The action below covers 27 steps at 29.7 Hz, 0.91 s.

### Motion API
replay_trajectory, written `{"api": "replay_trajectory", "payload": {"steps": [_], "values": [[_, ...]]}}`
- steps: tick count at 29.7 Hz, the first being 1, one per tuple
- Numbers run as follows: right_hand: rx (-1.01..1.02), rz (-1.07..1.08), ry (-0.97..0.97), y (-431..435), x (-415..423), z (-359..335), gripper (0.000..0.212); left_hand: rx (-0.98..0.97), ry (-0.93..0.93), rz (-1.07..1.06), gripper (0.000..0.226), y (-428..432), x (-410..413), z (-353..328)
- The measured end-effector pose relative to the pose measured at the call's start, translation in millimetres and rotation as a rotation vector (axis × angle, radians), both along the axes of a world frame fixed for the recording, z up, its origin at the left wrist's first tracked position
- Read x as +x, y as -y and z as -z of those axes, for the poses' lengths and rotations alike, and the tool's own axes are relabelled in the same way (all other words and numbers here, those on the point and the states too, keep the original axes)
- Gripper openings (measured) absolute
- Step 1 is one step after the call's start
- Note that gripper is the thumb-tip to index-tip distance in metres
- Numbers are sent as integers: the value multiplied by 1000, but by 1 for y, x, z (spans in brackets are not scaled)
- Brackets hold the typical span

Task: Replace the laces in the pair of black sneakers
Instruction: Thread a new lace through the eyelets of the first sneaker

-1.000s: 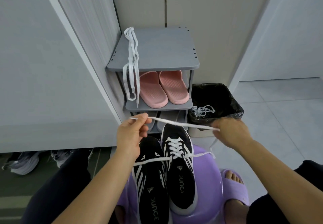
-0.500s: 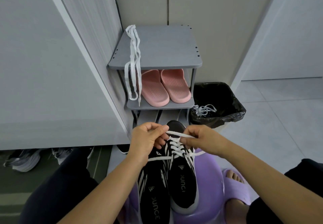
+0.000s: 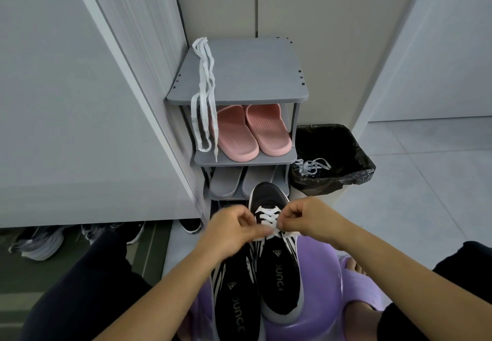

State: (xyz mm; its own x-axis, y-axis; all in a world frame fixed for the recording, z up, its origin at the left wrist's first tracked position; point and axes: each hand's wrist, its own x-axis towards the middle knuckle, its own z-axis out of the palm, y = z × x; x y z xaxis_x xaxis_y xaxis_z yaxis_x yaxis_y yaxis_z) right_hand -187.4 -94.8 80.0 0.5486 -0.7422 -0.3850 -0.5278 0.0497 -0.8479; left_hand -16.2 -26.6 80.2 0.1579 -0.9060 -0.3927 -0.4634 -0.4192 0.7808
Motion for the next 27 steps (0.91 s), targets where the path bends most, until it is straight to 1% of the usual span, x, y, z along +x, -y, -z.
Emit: {"api": "replay_trajectory", "payload": {"steps": [1, 2, 5, 8, 11, 13, 15, 17, 20, 27], "values": [[-21, -24, -33, -3, -1, 2, 14, 20, 127, 75, 34, -5, -3, 4], [-47, -45, -66, -6, -1, 4, 15, 35, 197, 126, 36, -9, -6, 8], [-82, -49, -139, -13, 1, 13, 18, 23, 226, 140, 22, -16, -11, 14], [-121, -28, -221, -17, 6, 18, 16, 66, 97, 38, 15, -16, -6, 17], [-130, -37, -224, -21, 10, 21, 17, 108, -50, -51, 11, -18, -3, 19], [-151, -34, -240, -23, 12, 22, 11, 118, -119, -85, 14, -19, -2, 19], [-141, -47, -206, -23, 12, 22, 15, 128, -167, -96, 14, -18, 1, 21], [-142, -72, -178, -23, 12, 20, 20, 134, -178, -93, 13, -18, 2, 22], [-151, -105, -166, -23, 11, 18, 19, 134, -174, -86, 12, -18, 2, 22], [-242, -123, -252, -23, 19, 15, 8, 105, -146, -90, 15, -18, 0, 23]]}}
